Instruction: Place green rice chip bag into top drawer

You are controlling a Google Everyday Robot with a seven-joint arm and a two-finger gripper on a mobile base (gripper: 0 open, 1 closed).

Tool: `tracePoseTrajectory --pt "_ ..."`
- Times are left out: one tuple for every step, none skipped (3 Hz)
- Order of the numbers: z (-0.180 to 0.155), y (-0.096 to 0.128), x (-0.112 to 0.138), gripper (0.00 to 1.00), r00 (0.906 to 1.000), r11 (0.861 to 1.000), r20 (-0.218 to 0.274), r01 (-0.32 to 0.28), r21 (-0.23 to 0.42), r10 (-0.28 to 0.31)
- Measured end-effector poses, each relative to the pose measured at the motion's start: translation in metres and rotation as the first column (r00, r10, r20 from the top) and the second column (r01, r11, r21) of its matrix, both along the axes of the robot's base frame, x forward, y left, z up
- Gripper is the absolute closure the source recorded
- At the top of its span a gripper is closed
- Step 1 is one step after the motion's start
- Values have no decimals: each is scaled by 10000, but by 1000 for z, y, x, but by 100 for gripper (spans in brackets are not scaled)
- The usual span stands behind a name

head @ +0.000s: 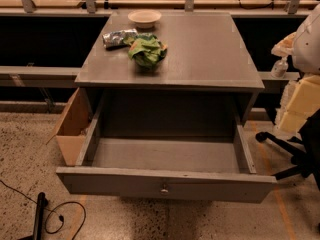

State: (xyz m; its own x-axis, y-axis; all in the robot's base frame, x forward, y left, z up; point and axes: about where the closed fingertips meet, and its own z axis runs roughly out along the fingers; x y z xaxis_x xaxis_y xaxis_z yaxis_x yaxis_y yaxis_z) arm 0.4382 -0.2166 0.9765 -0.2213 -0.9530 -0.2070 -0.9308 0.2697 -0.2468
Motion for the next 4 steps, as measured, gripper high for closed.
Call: tracePoseTrajectory --pt "0 0 0 0 10000 10000 2 0 0 0" --pt "-3 1 26 0 9985 9957 535 -184 904 136" --pt "-3 9 81 0 9845 9596 1748 -597 2750 112" --pt "5 29 132 0 9626 8942 2689 -908 4384 -341"
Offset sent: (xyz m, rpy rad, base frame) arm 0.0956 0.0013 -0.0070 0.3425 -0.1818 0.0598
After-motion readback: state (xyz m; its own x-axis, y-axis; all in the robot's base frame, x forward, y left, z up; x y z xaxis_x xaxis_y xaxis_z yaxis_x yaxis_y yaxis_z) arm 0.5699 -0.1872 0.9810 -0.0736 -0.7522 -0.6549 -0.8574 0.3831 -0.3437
